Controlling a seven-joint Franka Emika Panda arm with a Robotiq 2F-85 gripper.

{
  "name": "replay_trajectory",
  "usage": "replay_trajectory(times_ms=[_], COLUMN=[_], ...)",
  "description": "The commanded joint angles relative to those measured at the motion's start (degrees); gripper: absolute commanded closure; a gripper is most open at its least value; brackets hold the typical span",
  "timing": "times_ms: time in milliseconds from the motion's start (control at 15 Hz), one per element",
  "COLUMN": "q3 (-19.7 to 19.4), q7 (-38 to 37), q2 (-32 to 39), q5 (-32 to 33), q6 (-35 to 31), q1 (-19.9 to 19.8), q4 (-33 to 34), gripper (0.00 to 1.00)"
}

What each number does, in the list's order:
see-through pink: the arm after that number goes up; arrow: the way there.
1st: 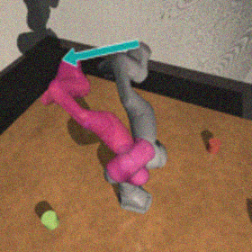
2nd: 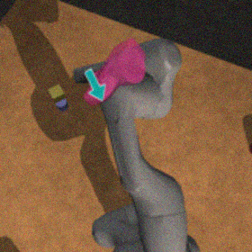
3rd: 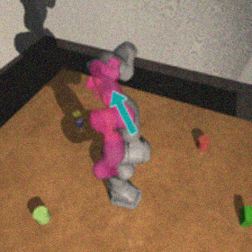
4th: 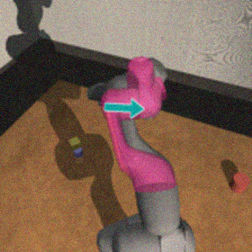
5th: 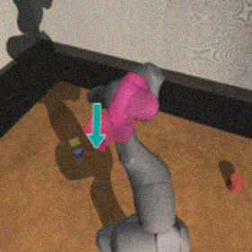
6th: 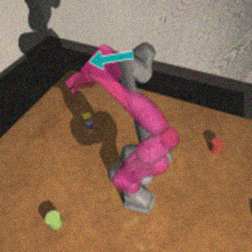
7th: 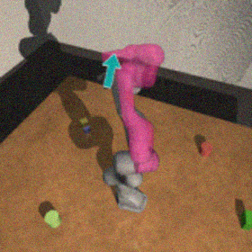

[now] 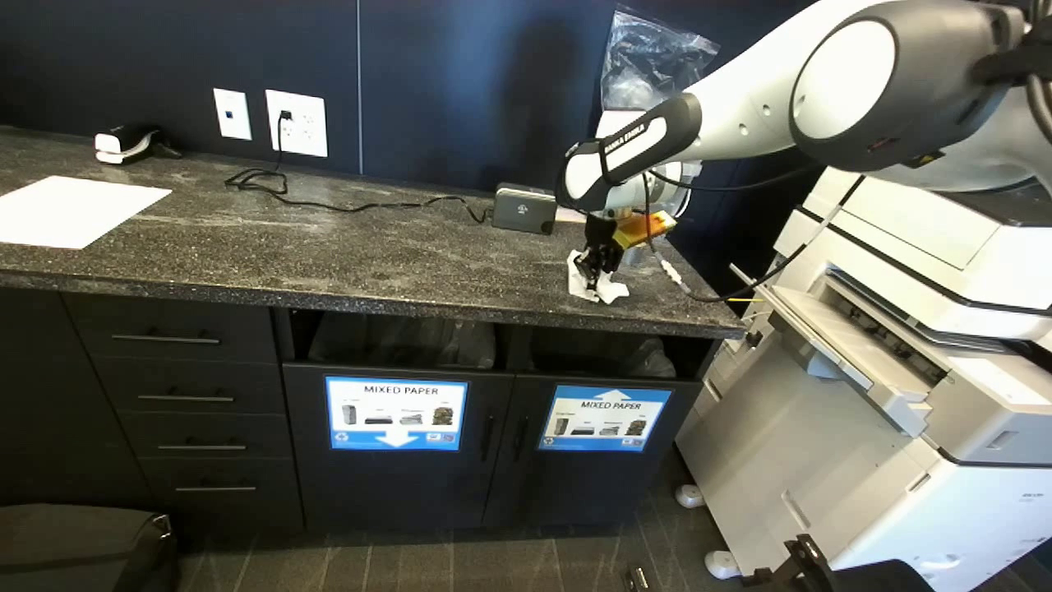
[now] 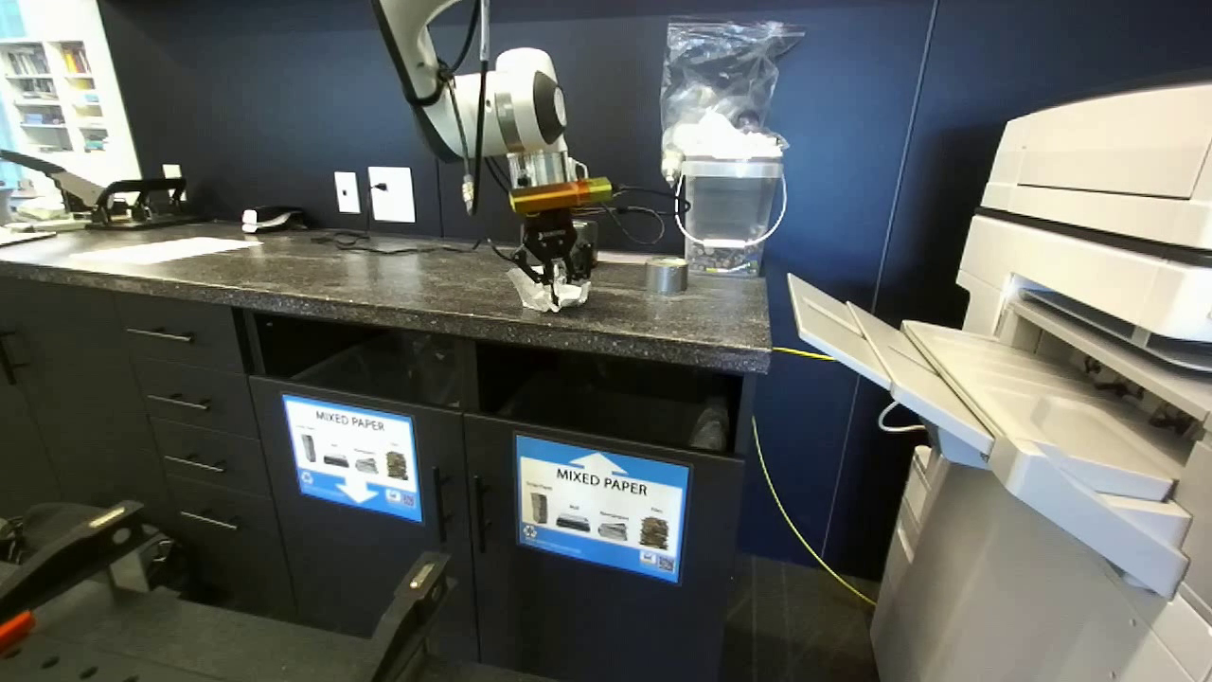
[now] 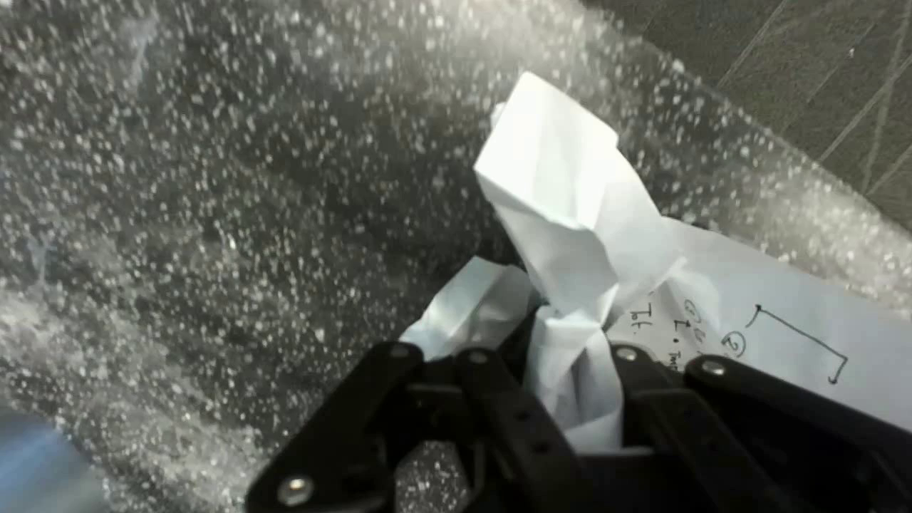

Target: Pick up the three papers from the countertop and put them in the bin on the right

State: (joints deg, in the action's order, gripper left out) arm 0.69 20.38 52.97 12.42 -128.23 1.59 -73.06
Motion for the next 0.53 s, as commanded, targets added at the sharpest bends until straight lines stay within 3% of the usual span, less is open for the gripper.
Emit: replay_trajectory(times_ms=[0, 467], q3=[-1.0, 0.4], q7=[-3.0, -4.1], q2=[-8.7, -19.9], q5=[0.9, -1.2], q6=[-2.0, -9.5], q1=[-0.2, -2.6], q4=[-13.7, -33.0], gripper=[0.96, 0.96])
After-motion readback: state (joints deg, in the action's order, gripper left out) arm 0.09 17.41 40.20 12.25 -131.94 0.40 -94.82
